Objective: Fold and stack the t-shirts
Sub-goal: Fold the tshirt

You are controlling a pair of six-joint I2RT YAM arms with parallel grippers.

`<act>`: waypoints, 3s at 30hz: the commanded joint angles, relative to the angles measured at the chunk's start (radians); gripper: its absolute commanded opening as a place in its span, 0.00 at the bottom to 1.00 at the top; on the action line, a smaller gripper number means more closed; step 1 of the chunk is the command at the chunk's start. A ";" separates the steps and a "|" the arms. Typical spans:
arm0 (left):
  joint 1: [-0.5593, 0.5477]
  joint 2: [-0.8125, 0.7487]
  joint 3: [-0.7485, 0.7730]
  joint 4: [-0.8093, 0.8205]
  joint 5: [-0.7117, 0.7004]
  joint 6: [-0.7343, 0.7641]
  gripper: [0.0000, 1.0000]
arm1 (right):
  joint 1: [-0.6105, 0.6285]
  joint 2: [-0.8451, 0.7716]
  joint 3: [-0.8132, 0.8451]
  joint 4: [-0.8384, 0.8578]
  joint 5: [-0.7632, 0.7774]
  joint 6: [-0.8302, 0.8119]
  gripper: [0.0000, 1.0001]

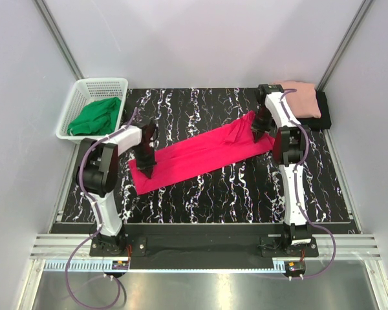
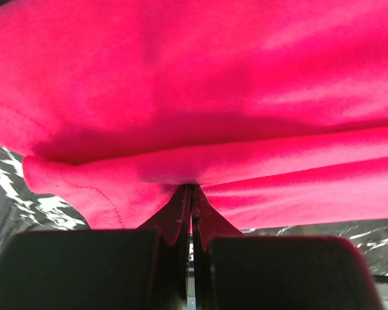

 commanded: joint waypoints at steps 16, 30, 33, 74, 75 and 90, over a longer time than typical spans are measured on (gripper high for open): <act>-0.192 -0.074 -0.148 -0.007 0.079 -0.099 0.00 | 0.009 0.175 0.263 0.007 -0.218 0.057 0.00; -0.353 -0.033 -0.078 -0.007 0.122 -0.141 0.00 | 0.016 0.192 0.272 0.086 -0.281 0.076 0.00; -0.375 -0.045 -0.086 -0.003 0.128 -0.145 0.00 | 0.015 0.204 0.284 0.097 -0.293 0.080 0.00; -0.465 -0.255 0.089 0.001 -0.018 -0.070 0.45 | 0.038 -0.250 -0.060 0.246 -0.621 0.050 0.18; -0.445 -0.262 0.086 0.001 -0.016 -0.072 0.45 | 0.062 -0.338 -0.117 0.230 -0.624 0.022 0.18; -0.231 0.085 0.575 -0.056 -0.002 0.121 0.45 | 0.567 -0.917 -1.150 0.684 -0.551 0.392 0.20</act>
